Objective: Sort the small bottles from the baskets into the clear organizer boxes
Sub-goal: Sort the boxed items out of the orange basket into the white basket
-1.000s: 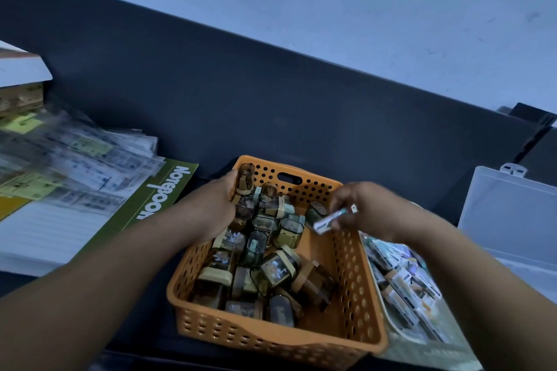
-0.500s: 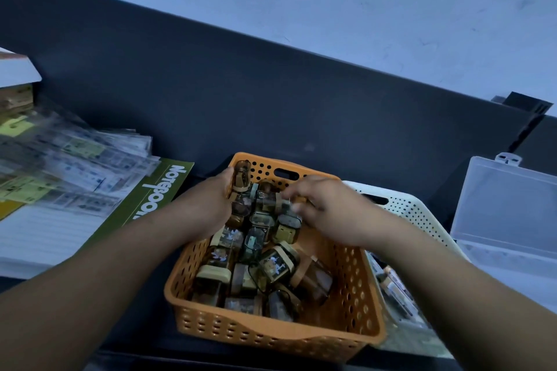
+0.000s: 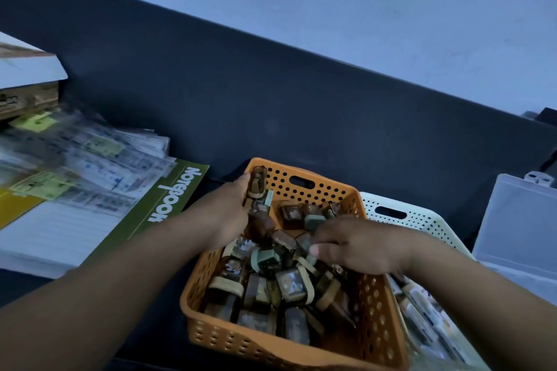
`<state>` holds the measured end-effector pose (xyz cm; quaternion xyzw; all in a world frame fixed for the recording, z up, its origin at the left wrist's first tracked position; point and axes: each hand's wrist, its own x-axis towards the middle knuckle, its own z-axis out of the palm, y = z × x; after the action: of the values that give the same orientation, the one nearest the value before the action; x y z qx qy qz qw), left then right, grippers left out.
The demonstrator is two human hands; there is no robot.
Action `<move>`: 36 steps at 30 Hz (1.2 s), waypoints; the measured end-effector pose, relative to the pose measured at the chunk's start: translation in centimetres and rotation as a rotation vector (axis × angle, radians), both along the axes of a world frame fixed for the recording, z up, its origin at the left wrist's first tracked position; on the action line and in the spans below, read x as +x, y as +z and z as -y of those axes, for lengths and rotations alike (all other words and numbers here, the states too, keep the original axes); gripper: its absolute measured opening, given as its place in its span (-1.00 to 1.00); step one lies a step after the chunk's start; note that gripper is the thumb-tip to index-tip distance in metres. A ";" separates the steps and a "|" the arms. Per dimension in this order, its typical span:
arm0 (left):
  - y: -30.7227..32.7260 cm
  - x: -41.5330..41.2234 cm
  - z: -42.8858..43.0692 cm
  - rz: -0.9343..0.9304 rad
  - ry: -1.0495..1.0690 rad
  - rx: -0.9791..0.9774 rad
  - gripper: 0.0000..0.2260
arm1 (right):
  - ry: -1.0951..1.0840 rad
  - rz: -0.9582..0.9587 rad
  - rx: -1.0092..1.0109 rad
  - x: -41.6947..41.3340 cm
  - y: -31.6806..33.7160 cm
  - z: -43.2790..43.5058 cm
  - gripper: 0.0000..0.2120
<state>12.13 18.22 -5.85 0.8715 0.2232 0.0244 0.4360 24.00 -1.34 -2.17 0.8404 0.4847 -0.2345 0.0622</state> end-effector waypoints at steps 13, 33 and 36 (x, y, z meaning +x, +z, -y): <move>0.8 -0.3 0.5 0.045 -0.012 0.081 -0.47 | -0.002 0.067 0.258 1.6 -2.5 -10.2 -0.45; 0.1 0.0 0.1 -0.024 0.043 0.095 -0.33 | -0.044 0.154 0.064 -0.3 -0.9 -2.1 -0.24; 0.0 -0.1 0.0 -0.025 0.039 0.090 -0.31 | -0.086 0.119 0.137 -0.1 -0.7 -1.3 -0.29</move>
<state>12.02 18.21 -5.82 0.8859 0.2443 0.0319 0.3930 23.87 -0.04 -2.84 0.8752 0.4584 -0.1528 0.0232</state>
